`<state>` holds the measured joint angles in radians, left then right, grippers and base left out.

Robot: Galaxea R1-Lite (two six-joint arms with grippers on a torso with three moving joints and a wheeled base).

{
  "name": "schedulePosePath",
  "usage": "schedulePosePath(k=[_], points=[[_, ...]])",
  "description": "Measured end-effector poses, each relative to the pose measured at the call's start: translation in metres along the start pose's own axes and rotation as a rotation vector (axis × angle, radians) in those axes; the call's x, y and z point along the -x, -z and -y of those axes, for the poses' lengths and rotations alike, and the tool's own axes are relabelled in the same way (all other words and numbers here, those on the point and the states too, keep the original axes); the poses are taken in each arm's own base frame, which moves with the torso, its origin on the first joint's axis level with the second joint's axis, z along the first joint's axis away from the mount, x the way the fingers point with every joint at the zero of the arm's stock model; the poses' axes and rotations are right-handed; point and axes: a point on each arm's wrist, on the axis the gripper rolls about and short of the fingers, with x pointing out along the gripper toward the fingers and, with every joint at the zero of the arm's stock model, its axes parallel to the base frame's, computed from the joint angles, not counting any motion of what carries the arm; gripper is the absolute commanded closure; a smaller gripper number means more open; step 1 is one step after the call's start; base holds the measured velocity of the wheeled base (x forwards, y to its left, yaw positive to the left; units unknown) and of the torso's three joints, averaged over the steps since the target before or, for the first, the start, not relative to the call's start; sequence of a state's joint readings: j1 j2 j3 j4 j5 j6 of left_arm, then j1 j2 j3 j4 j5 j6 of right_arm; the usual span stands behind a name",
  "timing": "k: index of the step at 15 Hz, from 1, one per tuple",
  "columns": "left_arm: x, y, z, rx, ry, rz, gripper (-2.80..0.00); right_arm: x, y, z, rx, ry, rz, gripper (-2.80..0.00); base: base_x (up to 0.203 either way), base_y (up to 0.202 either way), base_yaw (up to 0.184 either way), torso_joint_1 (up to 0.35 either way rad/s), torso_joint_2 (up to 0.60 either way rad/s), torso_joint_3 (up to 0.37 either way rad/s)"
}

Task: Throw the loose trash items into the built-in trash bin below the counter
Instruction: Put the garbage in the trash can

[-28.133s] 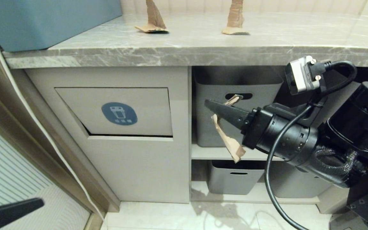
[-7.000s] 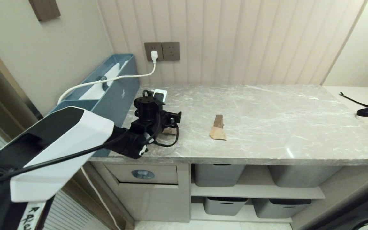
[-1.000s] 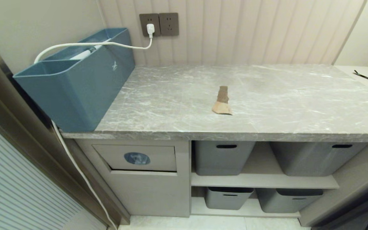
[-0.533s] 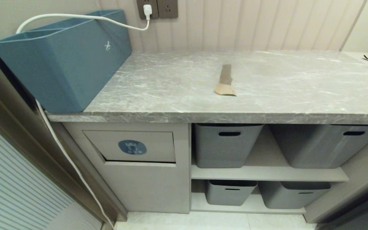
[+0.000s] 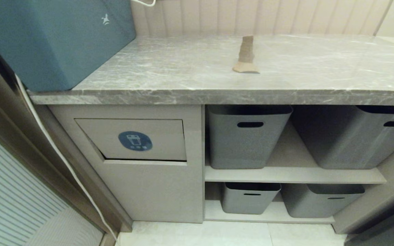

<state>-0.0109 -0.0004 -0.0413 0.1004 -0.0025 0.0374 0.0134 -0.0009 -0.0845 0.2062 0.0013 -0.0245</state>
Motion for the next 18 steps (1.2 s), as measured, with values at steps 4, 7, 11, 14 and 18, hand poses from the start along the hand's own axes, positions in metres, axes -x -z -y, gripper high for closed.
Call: schedulePosePath(k=[4,7,11,14,18], points=[[0.000,0.000,0.000,-0.003,0.005,0.000,0.00,0.000,0.000,0.000,0.000,0.000,0.000,0.00,0.000,0.000,0.000,-0.146,0.46,0.308],[0.000,0.000,0.000,-0.001,0.001,0.000,0.00,0.000,0.000,0.000,0.000,0.000,0.000,0.00,0.000,0.000,0.000,-0.076,0.30,0.216],[0.005,-0.020,0.000,-0.017,0.027,0.033,0.00,0.000,0.000,0.000,0.000,-0.001,0.000,0.00,0.000,0.000,0.000,-0.009,0.04,0.036],[-0.001,-0.073,-0.001,0.035,0.106,0.029,0.00,0.000,0.000,0.000,0.000,-0.001,0.000,0.00,0.000,0.000,0.000,0.000,0.00,0.000],[-0.063,-0.140,0.001,0.199,0.268,-0.102,0.00,0.000,0.000,0.000,0.000,-0.001,0.000,0.00,0.000,0.000,0.000,0.000,0.00,0.000]])
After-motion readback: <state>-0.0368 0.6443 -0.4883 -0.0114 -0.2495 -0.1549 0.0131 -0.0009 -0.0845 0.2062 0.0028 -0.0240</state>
